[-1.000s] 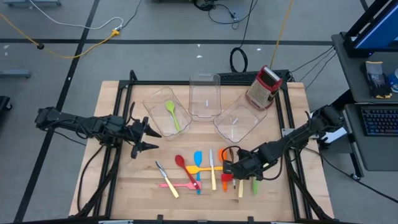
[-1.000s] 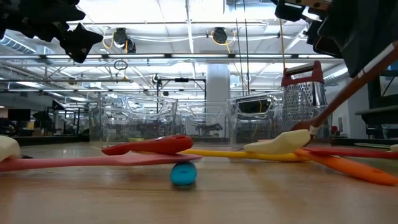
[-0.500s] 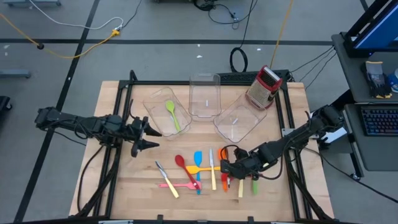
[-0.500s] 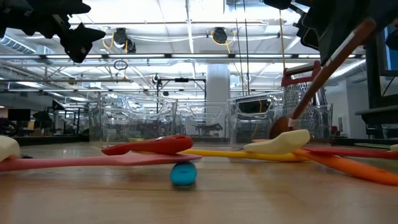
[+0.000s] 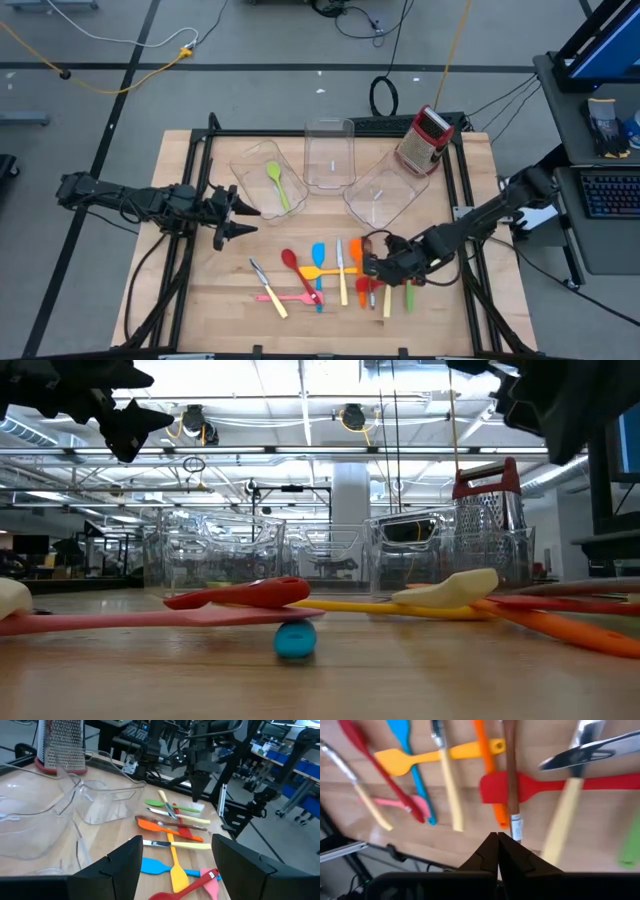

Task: Pick & Place Kitchen Items
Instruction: Put the brown serving spoon into the left transparent bin

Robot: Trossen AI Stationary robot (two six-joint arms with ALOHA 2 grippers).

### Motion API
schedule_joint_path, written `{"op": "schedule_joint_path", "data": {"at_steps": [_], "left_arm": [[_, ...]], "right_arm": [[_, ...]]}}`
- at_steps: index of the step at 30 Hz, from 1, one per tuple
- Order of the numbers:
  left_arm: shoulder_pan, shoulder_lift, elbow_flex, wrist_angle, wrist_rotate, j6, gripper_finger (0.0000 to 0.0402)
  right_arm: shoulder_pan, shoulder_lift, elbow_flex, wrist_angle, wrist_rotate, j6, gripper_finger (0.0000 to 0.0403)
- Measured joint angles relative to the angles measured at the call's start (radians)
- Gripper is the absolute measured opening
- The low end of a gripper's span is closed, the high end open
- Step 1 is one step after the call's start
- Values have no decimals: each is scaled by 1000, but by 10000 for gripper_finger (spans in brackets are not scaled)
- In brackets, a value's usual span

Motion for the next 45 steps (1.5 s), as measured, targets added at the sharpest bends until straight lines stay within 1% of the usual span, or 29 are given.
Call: {"op": "schedule_joint_path", "data": {"at_steps": [2, 7, 12, 16, 19, 23, 28, 32, 36, 41, 45], "left_arm": [[0, 0, 0, 0, 0, 0, 241], [0, 1, 0, -1, -12, 0, 241], [0, 1, 0, -1, -19, 0, 241], [0, 1, 0, -1, -19, -2, 241], [0, 1, 0, -1, -18, -6, 241], [0, 1, 0, -4, -18, -10, 241], [0, 1, 0, -6, -18, -21, 241], [0, 1, 0, -7, -18, -21, 241], [0, 1, 0, -7, -18, -16, 241], [0, 1, 0, -11, -19, -1, 241], [0, 1, 0, -16, -19, 1, 241]], "right_arm": [[5, -19, 0, -37, 0, 7, 1], [6, -33, 0, -53, 5, 2, 1], [6, -32, 0, -26, 6, -46, 1], [6, -32, 0, 17, 52, -97, 3], [6, -22, 0, 54, 56, -114, 20], [11, 13, 0, 104, 45, -121, 62], [14, 63, 0, 169, -23, -83, 125], [14, 80, 0, 173, -30, -29, 159], [14, 88, -2, 157, -37, 39, 171], [13, 136, -2, 162, -132, 83, 166], [5, 182, -2, 217, -135, 84, 161]]}}
